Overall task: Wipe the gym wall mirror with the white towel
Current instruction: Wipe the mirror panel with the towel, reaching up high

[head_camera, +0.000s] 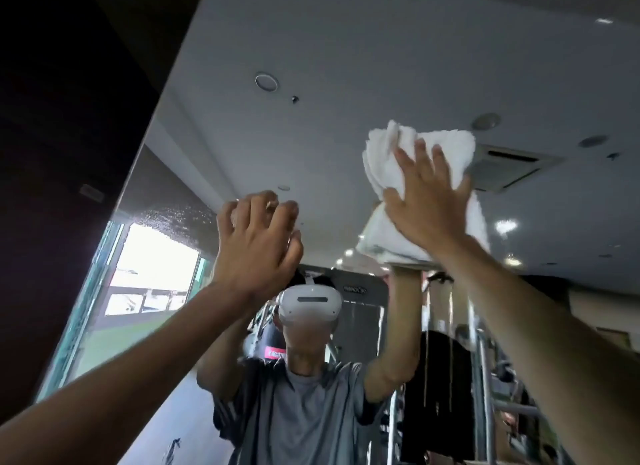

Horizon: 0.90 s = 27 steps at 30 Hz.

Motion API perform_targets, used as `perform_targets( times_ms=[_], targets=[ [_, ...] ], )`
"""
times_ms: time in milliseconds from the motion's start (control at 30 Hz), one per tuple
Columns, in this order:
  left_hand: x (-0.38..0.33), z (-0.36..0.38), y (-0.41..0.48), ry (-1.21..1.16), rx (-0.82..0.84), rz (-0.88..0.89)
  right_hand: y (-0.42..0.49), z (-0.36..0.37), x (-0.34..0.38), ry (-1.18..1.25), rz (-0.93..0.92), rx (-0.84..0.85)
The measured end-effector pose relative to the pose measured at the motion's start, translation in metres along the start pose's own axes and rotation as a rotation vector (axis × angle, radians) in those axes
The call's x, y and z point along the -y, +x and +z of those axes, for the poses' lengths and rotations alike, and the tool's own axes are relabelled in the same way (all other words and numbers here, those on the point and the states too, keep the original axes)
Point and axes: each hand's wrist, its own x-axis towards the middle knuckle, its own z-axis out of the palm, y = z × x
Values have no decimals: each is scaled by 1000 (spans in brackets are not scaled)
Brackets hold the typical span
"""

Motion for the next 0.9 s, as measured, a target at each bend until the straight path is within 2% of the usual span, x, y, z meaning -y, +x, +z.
perform_targets(
  times_ms=[67,167,233,300,400,500,567,600,667,767,800,833,900],
  targets=[
    [1,0,18,-5,-2,-51,-3,1,29,-19,-104,32],
    [10,3,21,17,17,-85,-46,7,26,-44,-561,37],
    [13,5,17,34,25,-56,-62,9,-6,9,-719,93],
    [14,6,18,38,29,-41,-50,6,-41,9,-678,150],
    [15,9,19,42,22,-33,10,-10,-63,36,-425,98],
    [15,11,17,27,18,-39,64,-11,-28,100,-50,35],
    [16,11,17,24,20,-44,73,-5,9,87,38,-13],
    [16,11,18,19,20,-46,69,-2,26,74,-5,-18],
    [16,11,16,11,16,-51,43,4,45,23,-214,15],
    [16,11,16,-8,14,-52,-4,2,28,27,-580,94],
    [15,11,16,-8,14,-52,-14,0,14,43,-647,123],
    [15,11,16,-5,10,-54,-16,-1,-4,57,-649,143],
    [13,11,16,-7,-3,-65,4,-7,-40,58,-487,143]
  ],
)
